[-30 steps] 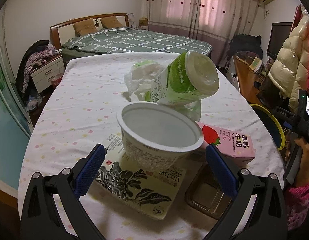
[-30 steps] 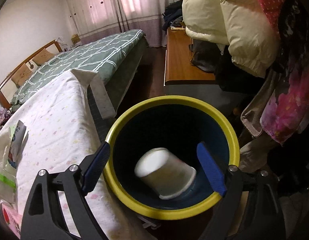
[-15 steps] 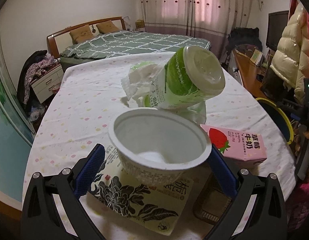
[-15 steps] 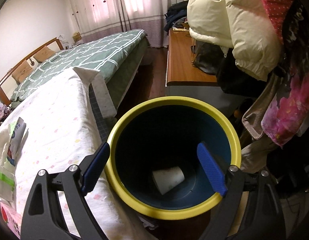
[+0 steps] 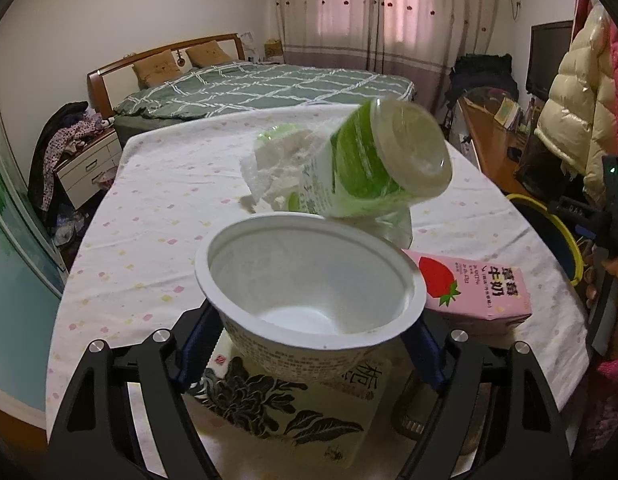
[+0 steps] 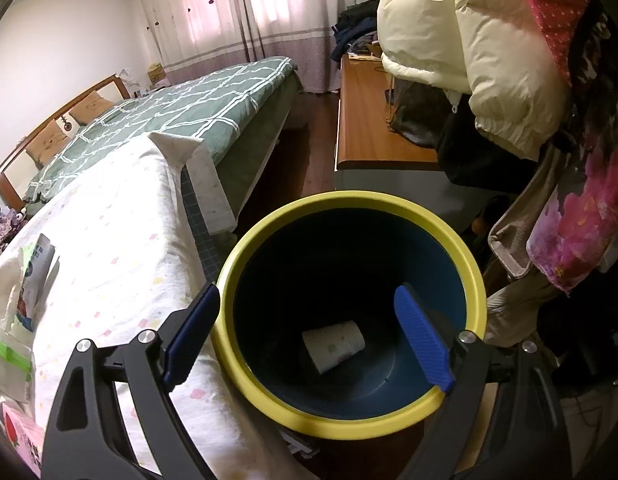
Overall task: Collect trash
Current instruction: 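Grasp the white plastic tub by its rim with the left tool and lift, then carry the plastic tub over the bin and open the left tool, then move both tools back over the trash on the sheet, then pinch the crumpled white tissue with the right tool and lift it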
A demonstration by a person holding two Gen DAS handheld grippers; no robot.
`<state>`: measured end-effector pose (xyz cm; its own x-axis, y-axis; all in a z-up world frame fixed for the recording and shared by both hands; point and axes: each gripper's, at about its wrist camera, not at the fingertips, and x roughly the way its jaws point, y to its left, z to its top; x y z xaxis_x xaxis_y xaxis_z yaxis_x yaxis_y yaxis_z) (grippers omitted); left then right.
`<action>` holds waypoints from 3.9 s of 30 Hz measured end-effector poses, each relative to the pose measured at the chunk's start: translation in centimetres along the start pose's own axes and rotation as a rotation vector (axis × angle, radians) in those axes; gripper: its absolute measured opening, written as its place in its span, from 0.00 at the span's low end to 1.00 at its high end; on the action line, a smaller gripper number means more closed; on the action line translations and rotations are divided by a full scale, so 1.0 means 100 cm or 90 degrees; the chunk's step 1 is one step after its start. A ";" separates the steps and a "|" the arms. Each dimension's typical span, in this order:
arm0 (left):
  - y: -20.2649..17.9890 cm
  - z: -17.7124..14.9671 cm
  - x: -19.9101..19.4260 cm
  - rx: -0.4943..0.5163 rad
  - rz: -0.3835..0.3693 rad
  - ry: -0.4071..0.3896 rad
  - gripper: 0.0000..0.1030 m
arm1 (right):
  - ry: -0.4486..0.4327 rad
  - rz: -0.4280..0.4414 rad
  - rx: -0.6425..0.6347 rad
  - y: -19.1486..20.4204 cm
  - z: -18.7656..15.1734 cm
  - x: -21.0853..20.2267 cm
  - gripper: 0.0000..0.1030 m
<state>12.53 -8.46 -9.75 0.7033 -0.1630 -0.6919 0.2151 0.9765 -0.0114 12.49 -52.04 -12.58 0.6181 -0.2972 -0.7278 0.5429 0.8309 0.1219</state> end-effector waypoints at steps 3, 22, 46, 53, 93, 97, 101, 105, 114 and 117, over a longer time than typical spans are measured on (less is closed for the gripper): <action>0.002 -0.002 -0.016 -0.003 -0.001 -0.013 0.77 | -0.011 -0.002 0.002 0.000 -0.001 -0.003 0.82; -0.004 -0.004 -0.093 0.011 -0.020 -0.064 0.77 | -0.034 0.013 -0.003 -0.020 -0.015 -0.039 0.82; -0.273 0.055 0.037 0.193 -0.240 0.050 0.78 | -0.094 -0.047 0.033 -0.122 -0.030 -0.090 0.82; -0.337 0.061 0.075 0.212 -0.252 0.083 0.78 | -0.092 -0.062 0.055 -0.152 -0.034 -0.090 0.83; 0.005 0.047 -0.061 -0.087 0.044 -0.096 0.95 | -0.044 0.186 -0.190 0.080 -0.049 -0.092 0.84; 0.059 0.037 -0.067 -0.135 0.099 -0.108 0.95 | -0.049 0.236 -0.241 0.136 -0.043 -0.095 0.84; 0.093 0.025 -0.067 -0.163 0.130 -0.111 0.95 | -0.047 0.282 -0.280 0.185 -0.033 -0.094 0.79; 0.109 0.017 -0.061 -0.179 0.130 -0.101 0.95 | -0.022 0.319 -0.328 0.230 -0.031 -0.087 0.64; 0.110 0.016 -0.042 -0.192 0.119 -0.086 0.95 | 0.040 0.339 -0.406 0.305 -0.027 -0.065 0.46; 0.113 0.015 -0.039 -0.197 0.114 -0.082 0.95 | 0.065 0.333 -0.418 0.321 -0.029 -0.054 0.46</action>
<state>13.26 3.02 -6.13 0.7951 0.0167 -0.6062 -0.1198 0.9843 -0.1300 24.93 -22.44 -6.68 0.6262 0.2199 -0.7480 -0.2593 0.9635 0.0662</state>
